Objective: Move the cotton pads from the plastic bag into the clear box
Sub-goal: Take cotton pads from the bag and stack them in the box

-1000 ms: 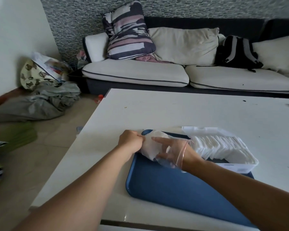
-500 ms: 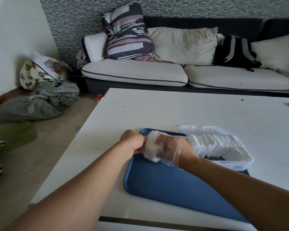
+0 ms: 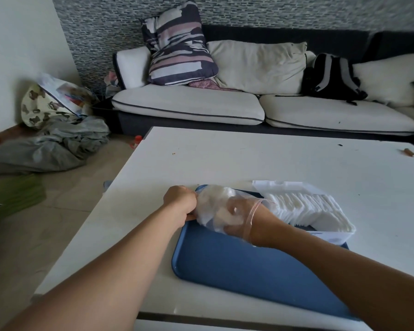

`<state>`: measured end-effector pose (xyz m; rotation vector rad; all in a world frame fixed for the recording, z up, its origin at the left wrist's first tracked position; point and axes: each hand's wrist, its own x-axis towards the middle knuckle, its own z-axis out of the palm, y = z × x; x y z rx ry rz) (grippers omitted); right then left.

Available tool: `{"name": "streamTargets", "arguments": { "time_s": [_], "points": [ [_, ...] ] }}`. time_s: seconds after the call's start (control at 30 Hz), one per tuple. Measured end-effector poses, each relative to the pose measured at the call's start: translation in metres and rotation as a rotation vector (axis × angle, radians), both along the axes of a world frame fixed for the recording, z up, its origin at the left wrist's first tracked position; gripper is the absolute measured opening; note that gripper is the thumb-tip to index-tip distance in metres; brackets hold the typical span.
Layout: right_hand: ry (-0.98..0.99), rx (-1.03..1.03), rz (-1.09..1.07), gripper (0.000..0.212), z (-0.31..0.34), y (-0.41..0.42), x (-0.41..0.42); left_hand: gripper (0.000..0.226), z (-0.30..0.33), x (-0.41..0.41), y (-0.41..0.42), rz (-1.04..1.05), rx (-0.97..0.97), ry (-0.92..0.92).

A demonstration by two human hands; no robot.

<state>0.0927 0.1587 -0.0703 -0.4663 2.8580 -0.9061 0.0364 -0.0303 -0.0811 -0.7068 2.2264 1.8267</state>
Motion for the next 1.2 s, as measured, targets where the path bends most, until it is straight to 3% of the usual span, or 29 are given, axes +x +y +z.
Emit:
{"name": "streamTargets", "arguments": {
  "time_s": [0.07,0.2,0.27,0.33,0.37,0.47,0.5,0.57,0.63,0.7,0.8,0.97,1.07,1.2],
  "points": [
    [-0.061,-0.043,0.009,0.027,0.012,0.012,0.007,0.013,-0.001,-0.001,-0.004,0.006,-0.006,0.015],
    [-0.129,0.061,0.014,0.025,0.052,0.049,0.022,0.013,-0.005,-0.001,-0.008,-0.055,-0.054,-0.03],
    [-0.168,-0.014,-0.056,0.033,0.072,0.07,0.028,0.019,0.0,0.002,-0.002,-0.133,-0.223,0.01],
    [-0.177,-0.157,-0.145,0.037,0.089,0.087,0.033,0.023,0.021,0.01,0.009,-0.161,-0.482,0.166],
    [-0.162,-0.229,-0.168,0.035,0.095,0.091,0.033,0.033,0.036,0.018,0.016,-0.123,-0.505,0.265],
    [-0.152,-0.526,-0.135,0.017,0.106,0.091,0.034,0.045,0.08,0.044,0.045,-0.19,-0.188,0.452],
    [-0.197,-0.681,-0.102,0.015,0.109,0.087,0.036,0.047,0.091,0.055,0.055,-0.282,-0.034,0.407],
    [-0.302,-0.905,-0.016,0.018,0.119,0.08,0.041,0.063,0.112,0.076,0.07,-0.444,0.361,0.146],
    [-0.381,-0.976,0.064,0.026,0.13,0.072,0.049,0.078,0.123,0.091,0.078,-0.598,0.674,-0.02],
    [-0.365,-0.961,0.069,0.03,0.136,0.064,0.058,0.07,0.129,0.101,0.081,-0.579,0.826,-0.012],
    [-0.181,-0.796,-0.05,0.026,0.127,0.061,0.063,0.062,0.13,0.106,0.092,-0.492,0.888,-0.03],
    [0.136,-0.594,-0.188,0.043,0.117,0.064,0.065,0.065,0.132,0.106,0.094,-0.479,0.821,-0.062],
    [0.172,-0.562,-0.064,0.034,0.119,0.063,0.065,0.061,0.14,0.108,0.093,-0.521,0.777,-0.091],
    [0.075,-0.628,0.012,0.027,0.12,0.058,0.066,0.054,0.136,0.111,0.094,-0.434,0.816,-0.057]
  ]
}}
